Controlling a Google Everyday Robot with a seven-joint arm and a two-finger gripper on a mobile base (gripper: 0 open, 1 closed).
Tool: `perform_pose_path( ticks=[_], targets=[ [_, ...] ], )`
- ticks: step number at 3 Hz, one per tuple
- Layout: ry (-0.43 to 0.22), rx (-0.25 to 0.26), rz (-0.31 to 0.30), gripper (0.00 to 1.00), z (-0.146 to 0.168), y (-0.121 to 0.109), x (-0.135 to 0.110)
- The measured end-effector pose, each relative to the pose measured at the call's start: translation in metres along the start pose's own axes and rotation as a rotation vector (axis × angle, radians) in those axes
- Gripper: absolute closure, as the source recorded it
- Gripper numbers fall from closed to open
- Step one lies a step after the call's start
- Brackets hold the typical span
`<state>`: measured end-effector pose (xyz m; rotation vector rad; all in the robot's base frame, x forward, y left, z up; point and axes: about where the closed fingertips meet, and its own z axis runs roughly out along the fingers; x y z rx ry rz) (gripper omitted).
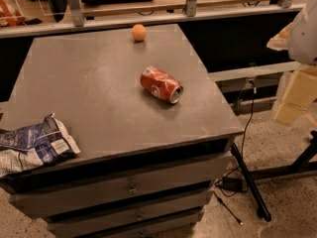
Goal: Move coke can near orange
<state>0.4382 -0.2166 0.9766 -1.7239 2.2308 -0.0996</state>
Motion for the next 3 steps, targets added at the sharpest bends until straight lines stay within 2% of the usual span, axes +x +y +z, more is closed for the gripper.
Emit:
perform_pose_path(
  ticks=[1,2,3],
  targets=[
    [0.0,0.0,0.0,0.0,0.0,0.0,0.0],
    [-0.067,-0.004,0.021,0.0,0.004,-0.001,-0.005],
    [-0.266,-0.023,0.081,0.0,0.017,-0.007,-0.017]
  ],
)
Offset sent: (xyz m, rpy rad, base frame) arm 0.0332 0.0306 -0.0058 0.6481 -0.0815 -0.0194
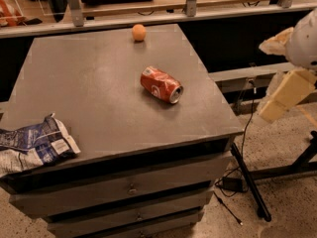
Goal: Move coke can near orange
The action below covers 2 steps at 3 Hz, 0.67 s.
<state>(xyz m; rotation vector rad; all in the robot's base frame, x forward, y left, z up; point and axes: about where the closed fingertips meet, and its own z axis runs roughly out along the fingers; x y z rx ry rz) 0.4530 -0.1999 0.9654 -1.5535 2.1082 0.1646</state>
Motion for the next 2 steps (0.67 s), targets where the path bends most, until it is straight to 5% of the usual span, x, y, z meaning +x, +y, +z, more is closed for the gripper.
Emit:
perform_pose_path(
  ticks=[1,2],
  targets=[
    [-0.204,0.002,0.048,0.0,0.035,-0.005,0.003],
    [-0.427,0.023,0.108,0.0,0.062,-0.006,-0.024]
  ],
)
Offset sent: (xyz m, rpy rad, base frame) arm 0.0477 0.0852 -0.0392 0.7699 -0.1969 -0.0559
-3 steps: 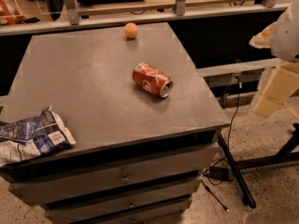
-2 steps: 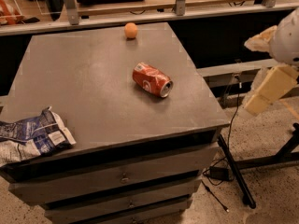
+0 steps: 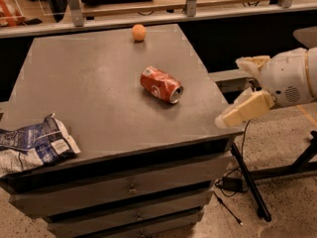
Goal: Move coke can near orange
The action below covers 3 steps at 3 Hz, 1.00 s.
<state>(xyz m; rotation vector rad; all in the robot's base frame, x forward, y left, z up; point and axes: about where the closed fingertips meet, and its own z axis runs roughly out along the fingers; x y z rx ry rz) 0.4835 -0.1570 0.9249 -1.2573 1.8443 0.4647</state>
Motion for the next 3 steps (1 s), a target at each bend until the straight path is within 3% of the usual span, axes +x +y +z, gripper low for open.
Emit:
perform_pose_path(
  ticks=[1,2,3],
  targets=[
    [-0.101,0.01,0.031,0.0,0.005,0.001,-0.027],
    [-0.098,0.006,0.031,0.0,0.004,0.002,-0.027],
    [-0.12,0.035,0.042,0.0,0.015,0.003,-0.026]
  ],
)
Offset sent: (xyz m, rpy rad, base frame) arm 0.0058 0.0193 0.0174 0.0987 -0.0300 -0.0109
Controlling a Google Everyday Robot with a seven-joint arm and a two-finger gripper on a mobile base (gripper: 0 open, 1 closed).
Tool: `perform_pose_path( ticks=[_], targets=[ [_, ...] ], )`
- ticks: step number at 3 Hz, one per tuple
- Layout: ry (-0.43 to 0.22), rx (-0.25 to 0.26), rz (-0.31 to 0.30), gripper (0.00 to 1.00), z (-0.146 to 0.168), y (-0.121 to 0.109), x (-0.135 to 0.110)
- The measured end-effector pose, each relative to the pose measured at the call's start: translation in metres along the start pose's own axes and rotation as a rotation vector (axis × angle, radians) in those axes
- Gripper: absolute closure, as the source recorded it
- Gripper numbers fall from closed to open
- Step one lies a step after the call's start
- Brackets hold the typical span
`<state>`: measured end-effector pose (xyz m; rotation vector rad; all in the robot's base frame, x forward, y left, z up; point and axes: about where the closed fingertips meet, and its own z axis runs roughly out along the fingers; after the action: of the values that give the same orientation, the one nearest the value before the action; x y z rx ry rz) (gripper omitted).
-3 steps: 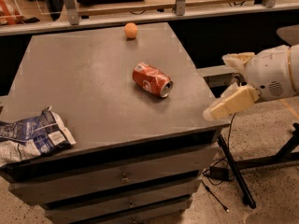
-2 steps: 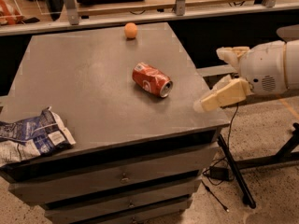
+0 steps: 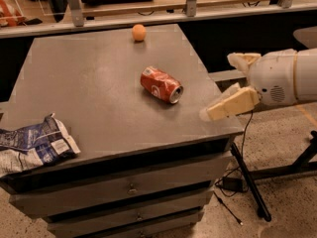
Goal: Move coke can near orange
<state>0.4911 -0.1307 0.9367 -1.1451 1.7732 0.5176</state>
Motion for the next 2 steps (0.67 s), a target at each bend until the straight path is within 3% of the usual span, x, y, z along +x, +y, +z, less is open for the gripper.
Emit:
perform_pose_path(
  ticks=[2],
  targets=[
    [-0.099,0.102,0.002,0.0,0.04,-0.009,0.01]
  ],
)
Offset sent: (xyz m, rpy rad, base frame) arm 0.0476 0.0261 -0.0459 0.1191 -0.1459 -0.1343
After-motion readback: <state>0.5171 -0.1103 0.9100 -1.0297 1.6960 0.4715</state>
